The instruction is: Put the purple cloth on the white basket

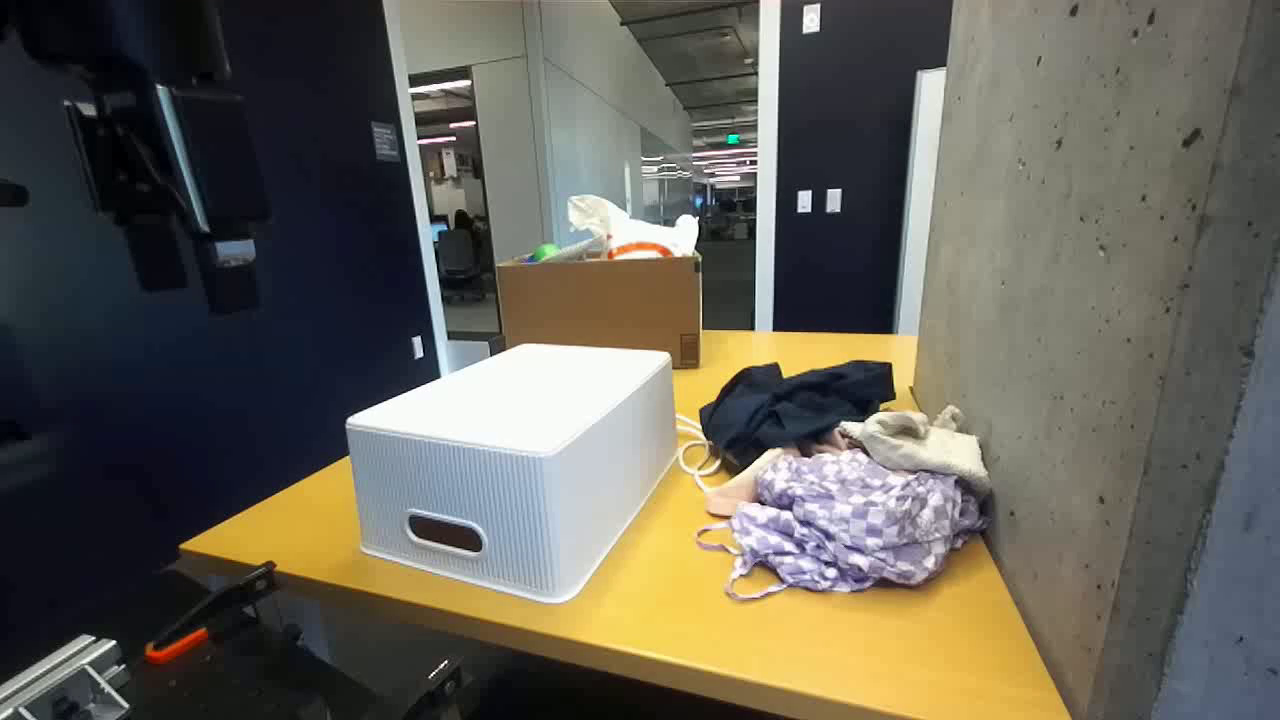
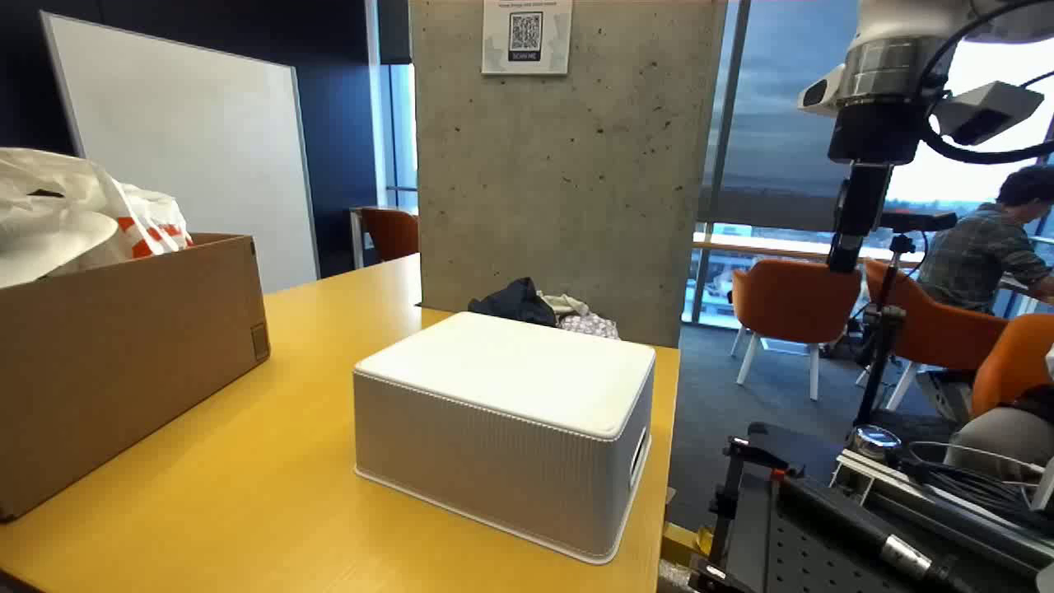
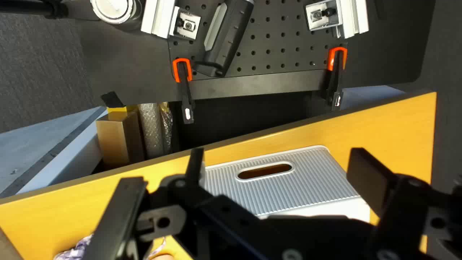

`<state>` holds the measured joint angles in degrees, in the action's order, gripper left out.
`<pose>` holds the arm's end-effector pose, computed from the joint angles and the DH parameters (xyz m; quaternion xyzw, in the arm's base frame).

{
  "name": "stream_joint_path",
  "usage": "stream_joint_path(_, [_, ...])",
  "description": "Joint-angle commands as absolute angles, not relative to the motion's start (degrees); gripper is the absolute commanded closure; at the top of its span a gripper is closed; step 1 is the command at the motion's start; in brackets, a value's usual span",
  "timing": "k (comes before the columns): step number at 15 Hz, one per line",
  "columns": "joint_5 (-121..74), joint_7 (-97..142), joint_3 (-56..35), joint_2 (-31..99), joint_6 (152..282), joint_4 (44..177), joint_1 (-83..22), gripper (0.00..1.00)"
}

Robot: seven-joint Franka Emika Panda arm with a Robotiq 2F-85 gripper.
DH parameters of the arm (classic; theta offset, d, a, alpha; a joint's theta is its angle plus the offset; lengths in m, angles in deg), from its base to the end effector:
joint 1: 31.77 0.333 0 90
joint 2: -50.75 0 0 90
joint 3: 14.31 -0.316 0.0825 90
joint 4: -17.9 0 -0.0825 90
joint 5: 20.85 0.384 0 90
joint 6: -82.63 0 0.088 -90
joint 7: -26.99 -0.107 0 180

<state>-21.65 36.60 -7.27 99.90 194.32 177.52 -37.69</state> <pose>0.2873 -0.0644 0.4384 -0.9991 0.0060 -0.0157 0.0377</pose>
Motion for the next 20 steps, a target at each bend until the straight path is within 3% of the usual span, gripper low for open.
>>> stream_joint_path(1, [-21.94,36.3,-6.92,99.92,194.18,177.42,-37.26,0.0])
stream_joint_path(6, [-21.89,36.37,-7.02,98.91,196.38,176.63,-36.97,0.0])
stream_joint_path(15, [-18.6,40.85,-1.94,73.83,215.38,159.45,-35.46,0.0])
stream_joint_path(20, [-14.65,43.27,2.66,66.1,216.51,151.54,-38.75,0.0])
